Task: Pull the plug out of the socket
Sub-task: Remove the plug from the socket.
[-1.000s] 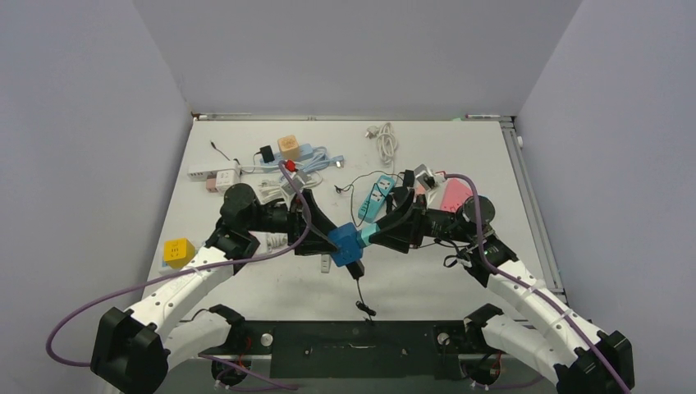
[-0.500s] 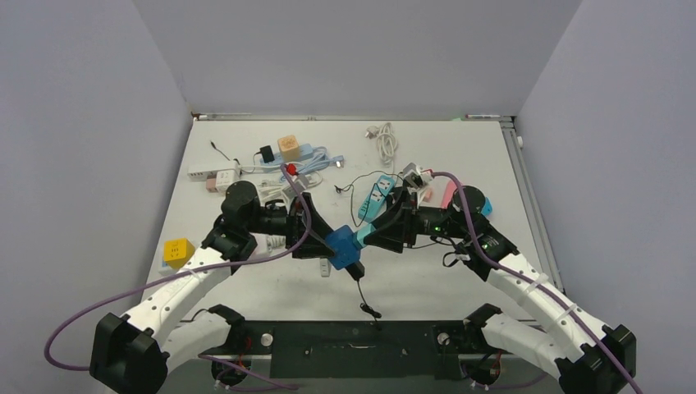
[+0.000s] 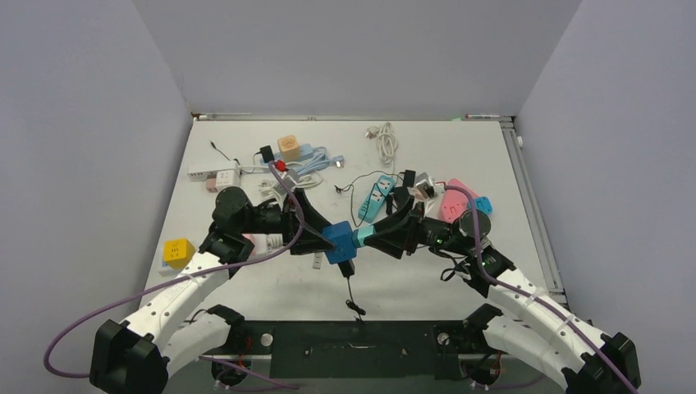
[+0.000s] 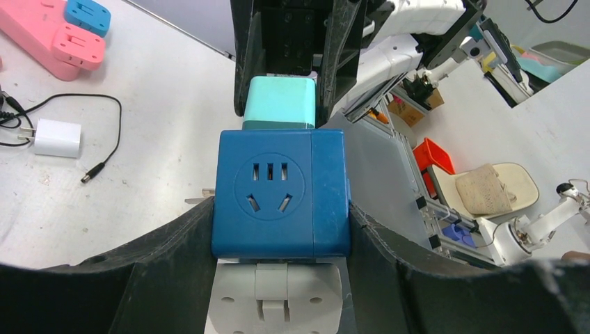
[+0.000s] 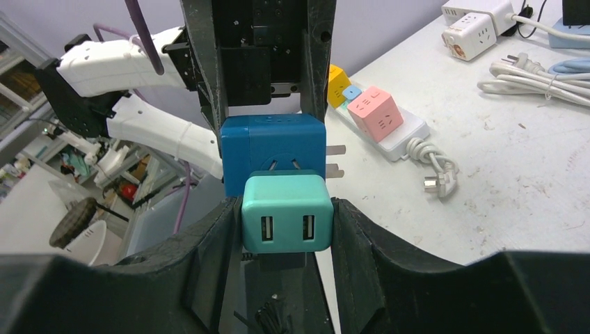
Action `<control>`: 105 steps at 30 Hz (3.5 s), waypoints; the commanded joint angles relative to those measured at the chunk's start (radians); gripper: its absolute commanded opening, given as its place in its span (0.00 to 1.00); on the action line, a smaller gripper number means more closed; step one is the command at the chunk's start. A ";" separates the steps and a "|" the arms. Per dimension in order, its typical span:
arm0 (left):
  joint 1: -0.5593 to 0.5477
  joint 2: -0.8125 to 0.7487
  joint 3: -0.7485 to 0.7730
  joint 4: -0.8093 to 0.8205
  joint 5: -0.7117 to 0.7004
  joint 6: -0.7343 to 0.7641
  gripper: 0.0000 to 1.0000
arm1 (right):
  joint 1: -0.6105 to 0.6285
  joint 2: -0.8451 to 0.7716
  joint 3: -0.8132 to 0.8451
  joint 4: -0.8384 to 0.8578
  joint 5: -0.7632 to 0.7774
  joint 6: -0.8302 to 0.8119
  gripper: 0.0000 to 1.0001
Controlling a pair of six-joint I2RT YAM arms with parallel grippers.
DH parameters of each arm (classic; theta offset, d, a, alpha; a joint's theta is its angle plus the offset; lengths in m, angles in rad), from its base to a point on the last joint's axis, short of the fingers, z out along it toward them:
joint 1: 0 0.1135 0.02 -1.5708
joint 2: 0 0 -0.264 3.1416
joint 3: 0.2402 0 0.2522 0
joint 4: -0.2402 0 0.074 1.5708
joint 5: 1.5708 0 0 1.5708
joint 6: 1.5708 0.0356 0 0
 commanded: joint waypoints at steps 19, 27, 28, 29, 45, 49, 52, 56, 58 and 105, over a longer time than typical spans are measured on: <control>0.067 -0.020 -0.001 0.184 -0.213 -0.098 0.00 | 0.033 -0.100 -0.209 0.275 0.165 0.202 0.05; 0.009 -0.004 0.069 -0.030 -0.168 0.061 0.00 | 0.033 -0.049 -0.062 0.072 0.021 0.068 0.05; 0.000 0.005 0.079 -0.046 -0.156 0.076 0.00 | 0.033 -0.042 -0.042 0.035 0.012 0.046 0.05; -0.012 0.018 0.089 -0.068 -0.141 0.092 0.00 | 0.033 -0.032 -0.023 -0.001 -0.009 0.022 0.05; -0.072 0.051 0.138 -0.222 -0.139 0.198 0.00 | 0.035 0.014 0.127 -0.305 -0.041 -0.179 0.05; -0.032 0.027 0.115 -0.174 -0.172 0.160 0.00 | 0.032 -0.005 0.086 -0.205 0.005 -0.121 0.05; 0.008 0.025 0.094 -0.095 -0.177 0.098 0.00 | 0.029 -0.017 0.045 -0.121 0.034 -0.066 0.05; 0.042 0.009 0.073 -0.041 -0.195 0.053 0.00 | 0.027 -0.029 -0.014 0.006 0.056 0.022 0.05; 0.061 0.001 0.067 -0.029 -0.202 0.040 0.00 | 0.028 -0.027 -0.036 0.044 0.053 0.052 0.05; 0.027 0.046 0.148 -0.231 -0.099 0.199 0.00 | 0.085 0.040 0.128 -0.274 -0.030 -0.160 0.05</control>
